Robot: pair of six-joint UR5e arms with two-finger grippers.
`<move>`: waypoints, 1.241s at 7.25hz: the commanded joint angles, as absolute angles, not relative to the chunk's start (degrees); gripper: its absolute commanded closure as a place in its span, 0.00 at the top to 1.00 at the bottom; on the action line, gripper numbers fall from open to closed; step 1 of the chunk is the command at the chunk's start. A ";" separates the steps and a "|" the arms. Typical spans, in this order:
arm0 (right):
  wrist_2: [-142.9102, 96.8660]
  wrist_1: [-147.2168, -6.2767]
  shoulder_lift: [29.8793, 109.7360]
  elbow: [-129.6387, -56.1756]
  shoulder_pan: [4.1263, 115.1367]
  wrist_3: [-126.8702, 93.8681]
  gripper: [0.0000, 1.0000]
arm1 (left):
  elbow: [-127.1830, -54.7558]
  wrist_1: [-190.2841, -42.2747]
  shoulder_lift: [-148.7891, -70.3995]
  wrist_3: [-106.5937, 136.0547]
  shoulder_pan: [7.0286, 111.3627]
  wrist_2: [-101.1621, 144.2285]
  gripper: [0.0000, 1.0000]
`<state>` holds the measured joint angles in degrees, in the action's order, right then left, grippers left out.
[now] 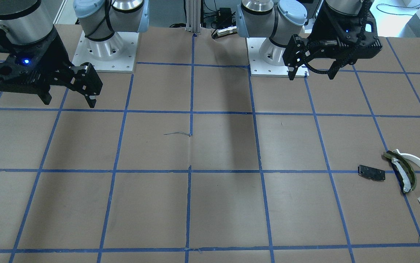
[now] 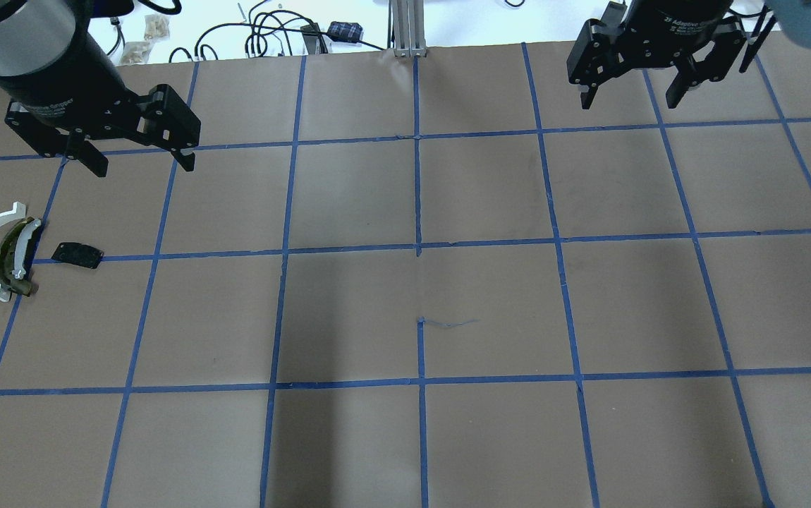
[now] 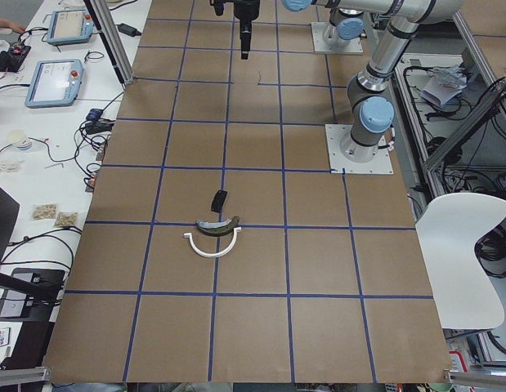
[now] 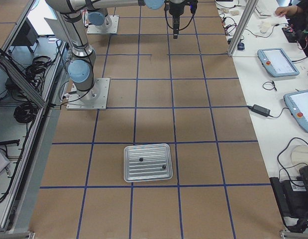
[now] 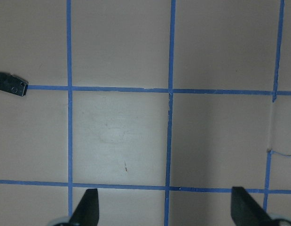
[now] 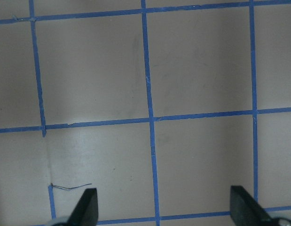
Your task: Place bearing gear from tray to pile
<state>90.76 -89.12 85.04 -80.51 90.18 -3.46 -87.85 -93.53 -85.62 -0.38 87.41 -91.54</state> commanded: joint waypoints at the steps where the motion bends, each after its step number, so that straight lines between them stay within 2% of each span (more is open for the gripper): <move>1: 90.62 -89.12 84.99 -80.51 90.18 -2.90 1.00 | -87.37 -93.52 -86.91 -0.35 87.45 -93.23 1.00; 7: 90.88 -89.12 84.99 -80.33 90.18 -2.72 1.00 | -85.08 -92.02 -89.29 0.53 87.19 -90.88 1.00; 9: 91.31 -89.21 84.99 -80.07 90.18 -2.64 1.00 | -81.93 -92.54 -91.13 0.53 87.19 -91.23 1.00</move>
